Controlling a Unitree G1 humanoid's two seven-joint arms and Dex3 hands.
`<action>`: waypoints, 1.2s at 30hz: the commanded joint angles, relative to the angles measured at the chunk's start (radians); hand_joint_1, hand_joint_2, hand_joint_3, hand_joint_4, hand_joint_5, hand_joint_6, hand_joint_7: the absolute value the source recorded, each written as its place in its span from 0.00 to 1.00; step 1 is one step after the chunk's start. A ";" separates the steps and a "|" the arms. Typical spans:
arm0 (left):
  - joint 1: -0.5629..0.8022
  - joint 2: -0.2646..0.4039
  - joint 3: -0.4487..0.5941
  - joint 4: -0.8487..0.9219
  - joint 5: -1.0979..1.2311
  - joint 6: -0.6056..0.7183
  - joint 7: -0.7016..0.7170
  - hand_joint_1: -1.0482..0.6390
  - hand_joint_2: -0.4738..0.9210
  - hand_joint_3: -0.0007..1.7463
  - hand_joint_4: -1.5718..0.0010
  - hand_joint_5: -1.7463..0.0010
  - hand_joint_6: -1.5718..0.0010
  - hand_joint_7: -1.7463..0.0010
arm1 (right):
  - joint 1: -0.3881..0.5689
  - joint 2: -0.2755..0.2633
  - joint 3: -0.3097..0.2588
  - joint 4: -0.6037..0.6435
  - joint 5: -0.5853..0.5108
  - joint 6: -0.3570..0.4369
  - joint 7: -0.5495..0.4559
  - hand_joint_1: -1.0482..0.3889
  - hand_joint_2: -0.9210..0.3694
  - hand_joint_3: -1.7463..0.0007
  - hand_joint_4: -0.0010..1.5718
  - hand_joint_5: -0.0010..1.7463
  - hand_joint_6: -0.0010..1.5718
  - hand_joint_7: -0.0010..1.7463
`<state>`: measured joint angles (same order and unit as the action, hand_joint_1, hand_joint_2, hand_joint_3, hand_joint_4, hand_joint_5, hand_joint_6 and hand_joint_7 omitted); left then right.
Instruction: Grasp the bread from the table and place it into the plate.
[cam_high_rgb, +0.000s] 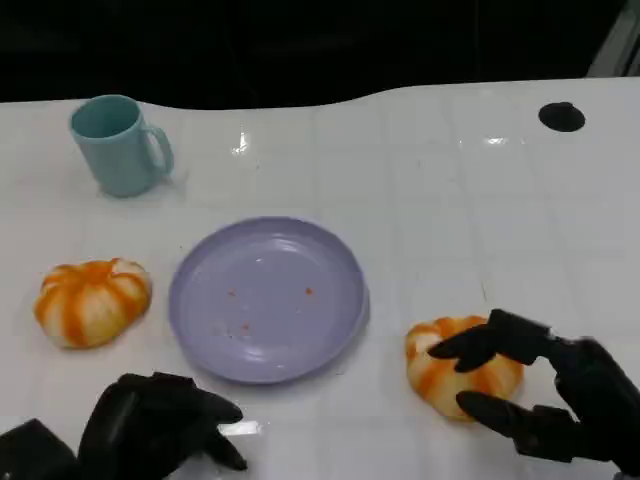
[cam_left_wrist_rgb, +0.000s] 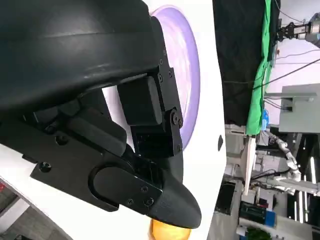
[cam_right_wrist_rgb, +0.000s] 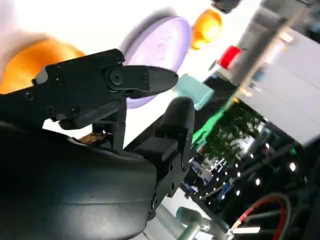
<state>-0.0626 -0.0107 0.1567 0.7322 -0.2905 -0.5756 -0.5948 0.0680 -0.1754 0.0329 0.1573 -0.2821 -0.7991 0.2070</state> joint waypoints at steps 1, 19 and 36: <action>-0.008 0.009 0.004 0.001 0.004 -0.003 0.012 0.00 0.96 0.00 0.03 0.66 0.00 0.89 | 0.007 -0.083 -0.012 -0.087 -0.107 0.048 -0.021 0.32 0.00 0.87 0.15 0.40 0.17 0.27; -0.024 0.007 0.005 0.026 0.031 -0.035 0.028 0.00 0.97 0.00 0.04 0.66 0.00 0.88 | -0.022 -0.247 0.083 -0.369 -0.445 0.397 0.051 0.31 0.00 0.97 0.00 0.10 0.09 0.01; -0.021 0.010 0.003 0.027 0.036 -0.042 0.031 0.00 0.97 0.00 0.03 0.65 0.00 0.87 | -0.161 -0.254 0.255 -0.161 -0.630 0.492 -0.058 0.32 0.01 1.00 0.05 0.11 0.14 0.02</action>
<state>-0.0861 -0.0146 0.1563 0.7580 -0.2546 -0.6059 -0.5704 -0.0643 -0.4145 0.2701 -0.0444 -0.8967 -0.3187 0.1786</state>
